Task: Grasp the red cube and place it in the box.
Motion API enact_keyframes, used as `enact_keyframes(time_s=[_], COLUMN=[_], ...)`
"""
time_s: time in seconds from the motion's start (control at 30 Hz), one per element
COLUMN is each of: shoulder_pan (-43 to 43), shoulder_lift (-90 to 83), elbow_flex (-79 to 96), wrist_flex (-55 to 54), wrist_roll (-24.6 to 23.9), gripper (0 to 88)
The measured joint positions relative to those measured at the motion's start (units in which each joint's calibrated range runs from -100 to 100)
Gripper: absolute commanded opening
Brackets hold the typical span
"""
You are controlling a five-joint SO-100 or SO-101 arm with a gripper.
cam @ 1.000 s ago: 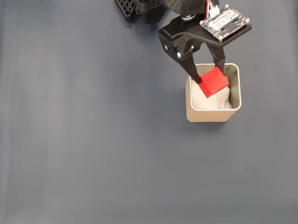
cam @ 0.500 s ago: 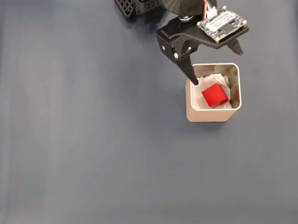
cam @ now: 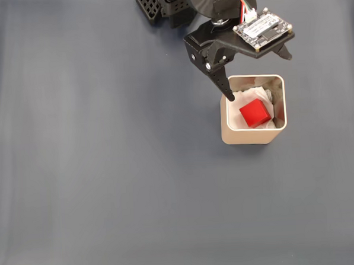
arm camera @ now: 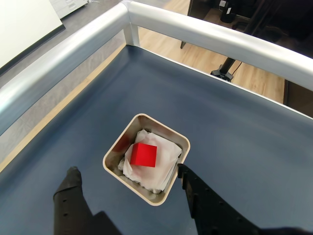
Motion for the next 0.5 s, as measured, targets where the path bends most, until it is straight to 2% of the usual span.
enact_keyframes(time_s=[0.13,0.2,0.37,0.5], shoulder_pan=[0.0,0.0,0.0,0.08], shoulder_lift=[0.0,0.0,0.0,0.0], elbow_flex=[0.0,0.0,0.0,0.0], wrist_flex=[-0.08,-0.32,-0.89,-1.62], wrist_roll=[0.0,0.0,0.0,-0.15], gripper=[45.6,41.7,19.4,5.2])
